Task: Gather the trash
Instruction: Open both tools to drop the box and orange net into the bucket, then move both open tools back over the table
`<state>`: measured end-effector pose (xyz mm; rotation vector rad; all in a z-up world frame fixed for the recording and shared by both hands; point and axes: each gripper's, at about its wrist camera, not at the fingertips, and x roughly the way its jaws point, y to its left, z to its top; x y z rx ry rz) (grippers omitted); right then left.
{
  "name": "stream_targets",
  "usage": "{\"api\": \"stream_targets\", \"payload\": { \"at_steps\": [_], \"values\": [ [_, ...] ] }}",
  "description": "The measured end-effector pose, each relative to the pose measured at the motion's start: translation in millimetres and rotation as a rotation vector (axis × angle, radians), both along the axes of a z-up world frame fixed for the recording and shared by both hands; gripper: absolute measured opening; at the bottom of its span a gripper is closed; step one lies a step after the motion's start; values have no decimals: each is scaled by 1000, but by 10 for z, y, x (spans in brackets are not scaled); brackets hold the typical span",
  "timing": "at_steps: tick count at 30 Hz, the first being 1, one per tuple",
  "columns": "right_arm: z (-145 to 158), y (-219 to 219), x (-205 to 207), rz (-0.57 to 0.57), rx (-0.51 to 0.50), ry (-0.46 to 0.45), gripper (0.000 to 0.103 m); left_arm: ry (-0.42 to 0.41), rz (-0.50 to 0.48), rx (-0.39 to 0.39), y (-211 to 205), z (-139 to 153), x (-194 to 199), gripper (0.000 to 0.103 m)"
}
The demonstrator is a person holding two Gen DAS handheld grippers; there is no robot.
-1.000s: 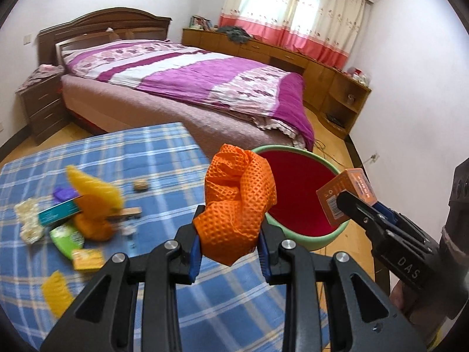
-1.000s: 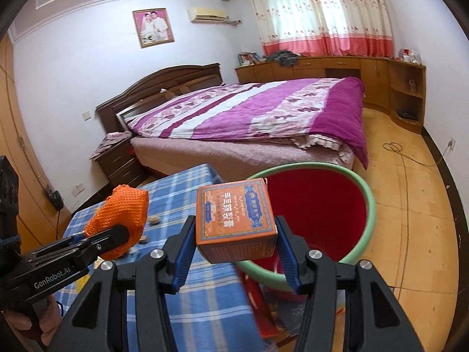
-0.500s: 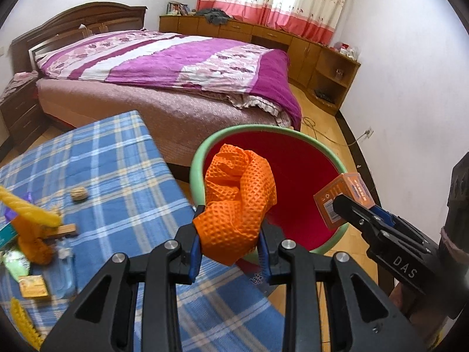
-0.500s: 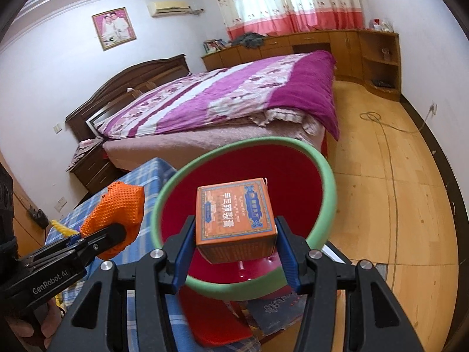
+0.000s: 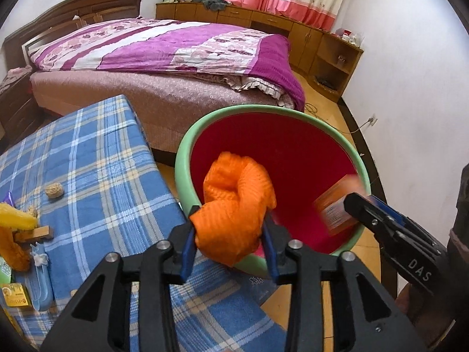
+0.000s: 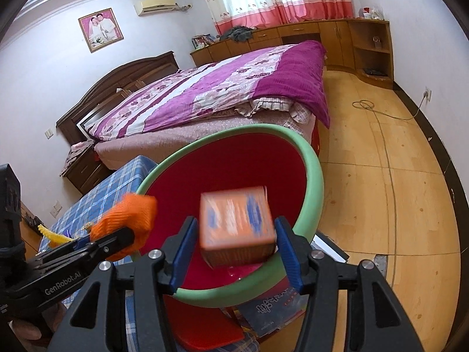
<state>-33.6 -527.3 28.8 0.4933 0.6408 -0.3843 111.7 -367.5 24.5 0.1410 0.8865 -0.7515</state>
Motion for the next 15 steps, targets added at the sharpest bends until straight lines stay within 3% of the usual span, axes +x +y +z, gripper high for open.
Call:
{"api": "stream_targets", "payload": {
  "at_steps": [3,7,11,15],
  "values": [
    [7,-6,-10,-5,2,-12,70,-19,10,-6,11,16,6,44],
    [38,8,-38,-8,6,-24,70,-41,7,-11,31,60,-30,46],
    [67,26,-70,-10,3,-28,70,-70,11,-31,58,113,-69,65],
    [93,39,-114,-16,-1,-33,70,-92,16,-38,95,173,-103,65]
  ]
}}
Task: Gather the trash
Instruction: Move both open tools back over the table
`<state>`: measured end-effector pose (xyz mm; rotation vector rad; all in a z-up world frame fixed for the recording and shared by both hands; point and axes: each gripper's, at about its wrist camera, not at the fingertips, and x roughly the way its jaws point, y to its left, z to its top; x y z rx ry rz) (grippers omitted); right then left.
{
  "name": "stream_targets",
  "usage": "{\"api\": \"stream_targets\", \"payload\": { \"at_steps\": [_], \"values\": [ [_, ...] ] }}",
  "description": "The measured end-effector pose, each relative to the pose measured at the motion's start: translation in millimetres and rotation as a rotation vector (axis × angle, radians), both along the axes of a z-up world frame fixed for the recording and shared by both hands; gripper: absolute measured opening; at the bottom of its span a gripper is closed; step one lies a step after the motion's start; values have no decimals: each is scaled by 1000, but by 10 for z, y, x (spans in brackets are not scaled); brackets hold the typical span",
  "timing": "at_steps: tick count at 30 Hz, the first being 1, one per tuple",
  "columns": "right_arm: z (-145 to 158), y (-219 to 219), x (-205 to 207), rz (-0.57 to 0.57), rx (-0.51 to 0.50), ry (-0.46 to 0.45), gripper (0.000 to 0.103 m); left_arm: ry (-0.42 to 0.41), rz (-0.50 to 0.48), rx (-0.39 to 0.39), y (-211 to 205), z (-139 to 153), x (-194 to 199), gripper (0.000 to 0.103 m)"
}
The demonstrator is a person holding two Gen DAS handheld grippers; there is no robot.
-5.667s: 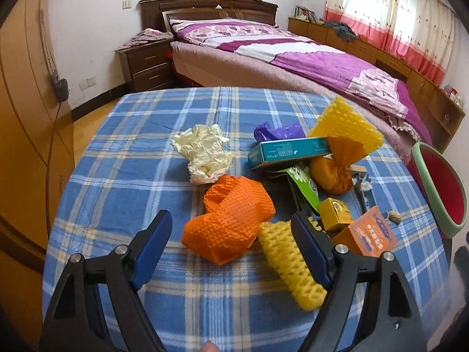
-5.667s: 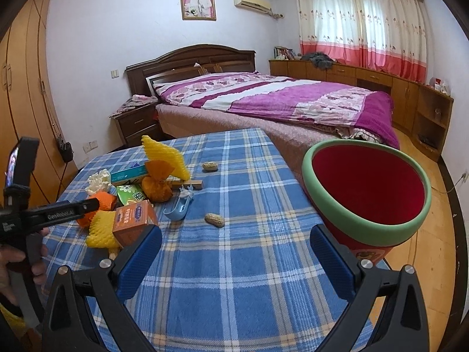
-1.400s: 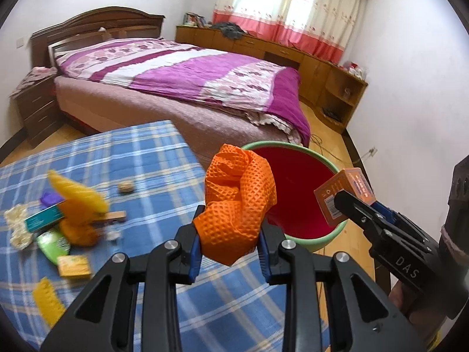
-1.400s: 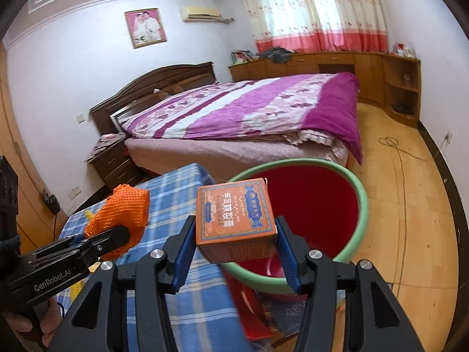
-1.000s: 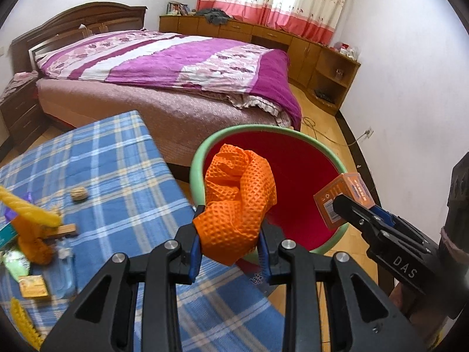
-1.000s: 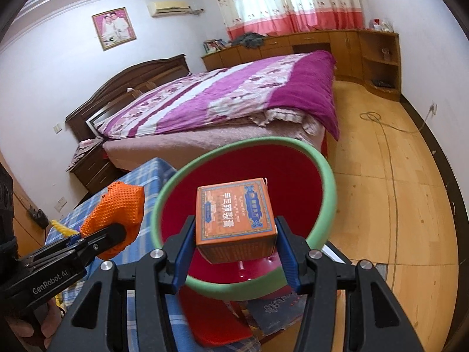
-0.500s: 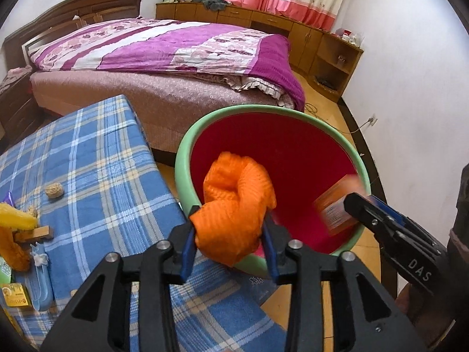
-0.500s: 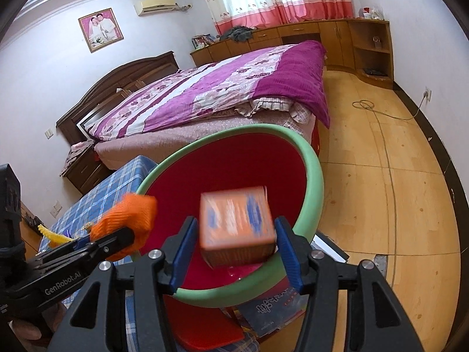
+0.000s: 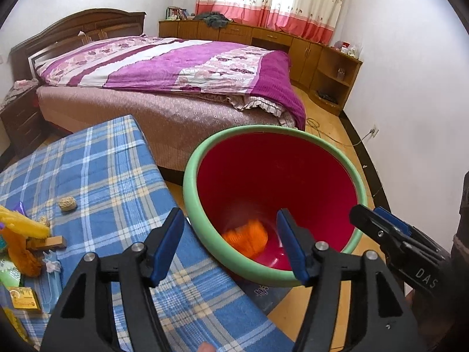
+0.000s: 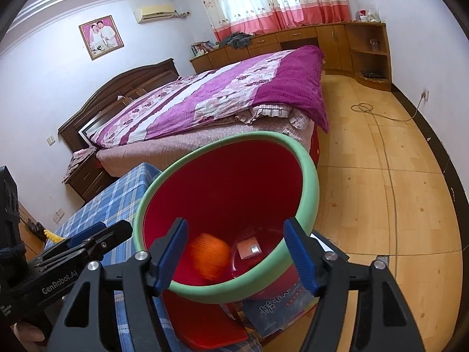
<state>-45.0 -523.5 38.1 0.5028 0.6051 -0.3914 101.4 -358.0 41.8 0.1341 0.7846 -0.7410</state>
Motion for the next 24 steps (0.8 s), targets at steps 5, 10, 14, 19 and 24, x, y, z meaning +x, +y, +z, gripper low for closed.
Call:
{"api": "stream_targets", "payload": {
  "at_steps": [5,10,14,19,24],
  "values": [
    [18,13,-34,-3,2,-2,70,13,12,-19,85,50,-21,65],
    [41,69,-84,6,8,-6,71,32,41,-34,254,95,-66,65],
    [68,153,-119,17,15,-13,71,46,67,-47,420,147,-98,65],
    [111,304,-156,41,11,-14,71,39,116,-56,692,226,-169,65],
    [168,486,-198,75,9,-25,71,28,168,-47,980,271,-234,65]
  ]
}}
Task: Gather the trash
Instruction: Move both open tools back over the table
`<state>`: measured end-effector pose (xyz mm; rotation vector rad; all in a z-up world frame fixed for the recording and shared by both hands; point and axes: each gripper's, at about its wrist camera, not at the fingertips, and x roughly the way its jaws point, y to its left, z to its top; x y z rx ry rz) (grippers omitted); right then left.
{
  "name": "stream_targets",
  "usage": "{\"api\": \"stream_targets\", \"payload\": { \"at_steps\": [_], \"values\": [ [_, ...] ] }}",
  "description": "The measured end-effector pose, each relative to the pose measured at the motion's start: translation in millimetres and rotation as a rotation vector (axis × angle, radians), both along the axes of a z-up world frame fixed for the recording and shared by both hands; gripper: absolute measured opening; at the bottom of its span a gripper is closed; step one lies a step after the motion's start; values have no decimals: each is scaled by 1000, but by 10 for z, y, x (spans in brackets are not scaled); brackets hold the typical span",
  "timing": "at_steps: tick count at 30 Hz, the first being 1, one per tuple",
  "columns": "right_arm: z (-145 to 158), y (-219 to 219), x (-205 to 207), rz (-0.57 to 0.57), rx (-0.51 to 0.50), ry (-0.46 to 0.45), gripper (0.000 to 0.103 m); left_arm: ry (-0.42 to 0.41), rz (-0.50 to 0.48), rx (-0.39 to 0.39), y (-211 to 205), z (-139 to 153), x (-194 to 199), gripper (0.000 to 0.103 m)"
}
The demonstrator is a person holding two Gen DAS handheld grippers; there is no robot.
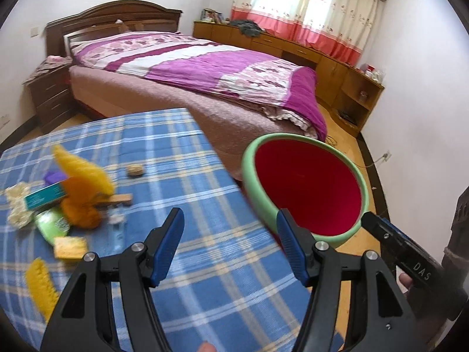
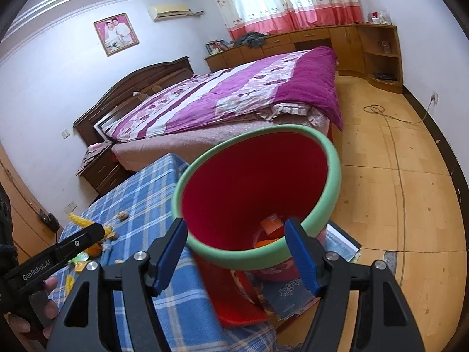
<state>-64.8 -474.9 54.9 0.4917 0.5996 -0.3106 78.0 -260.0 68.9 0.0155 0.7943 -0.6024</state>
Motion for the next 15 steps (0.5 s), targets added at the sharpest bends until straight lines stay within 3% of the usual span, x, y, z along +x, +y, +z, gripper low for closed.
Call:
{"api": "stream_targets", "payload": {
  "at_steps": [15],
  "values": [
    [18,721,88,153,-4,19,72,-25,175,12,935,27,-187,65]
  ]
}}
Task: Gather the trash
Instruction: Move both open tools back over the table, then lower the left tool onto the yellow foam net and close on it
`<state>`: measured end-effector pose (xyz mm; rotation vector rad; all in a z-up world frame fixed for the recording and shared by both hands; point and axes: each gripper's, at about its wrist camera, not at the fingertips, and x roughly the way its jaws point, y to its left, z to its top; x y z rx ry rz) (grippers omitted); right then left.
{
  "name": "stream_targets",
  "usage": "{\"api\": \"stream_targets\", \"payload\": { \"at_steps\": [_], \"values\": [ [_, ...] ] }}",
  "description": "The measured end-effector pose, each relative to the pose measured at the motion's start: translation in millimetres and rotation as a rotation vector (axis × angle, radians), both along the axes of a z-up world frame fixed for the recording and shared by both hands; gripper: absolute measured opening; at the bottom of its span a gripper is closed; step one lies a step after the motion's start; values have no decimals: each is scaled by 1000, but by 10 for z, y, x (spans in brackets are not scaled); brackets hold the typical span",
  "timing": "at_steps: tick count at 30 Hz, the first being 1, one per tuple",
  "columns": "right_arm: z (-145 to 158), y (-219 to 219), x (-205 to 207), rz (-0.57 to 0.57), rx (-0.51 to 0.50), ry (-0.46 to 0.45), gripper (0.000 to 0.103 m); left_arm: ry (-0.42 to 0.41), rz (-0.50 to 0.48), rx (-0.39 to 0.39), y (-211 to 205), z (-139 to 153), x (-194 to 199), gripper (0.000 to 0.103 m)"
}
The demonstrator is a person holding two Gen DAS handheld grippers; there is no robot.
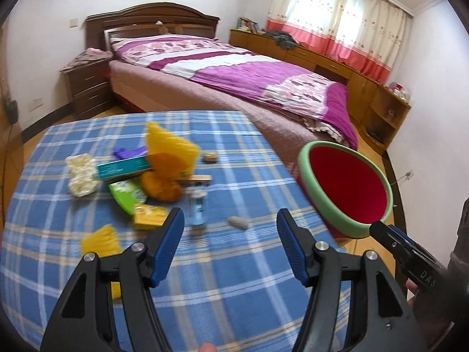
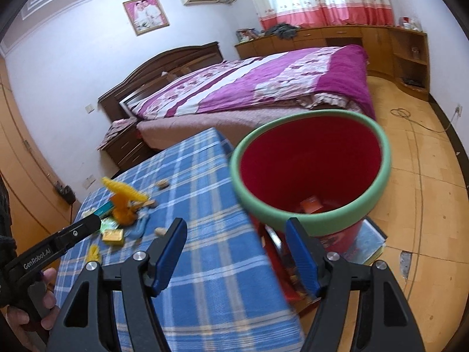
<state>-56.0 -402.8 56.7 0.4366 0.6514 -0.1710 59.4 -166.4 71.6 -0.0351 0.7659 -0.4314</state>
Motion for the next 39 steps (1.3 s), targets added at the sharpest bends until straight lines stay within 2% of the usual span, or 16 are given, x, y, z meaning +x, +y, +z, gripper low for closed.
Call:
{"api": "stream_targets", "payload": {
  "at_steps": [17,25,39],
  "values": [
    [-25,620,104,109,-32,28,73,48,193,7,901,-189,25,65],
    [-69,781,156,141,-46,43,74,74,234,25,1064,-311,60,65],
    [-189,842,244,146,-49,87,74,134,251,44,1135,-580,203,65]
  ]
}}
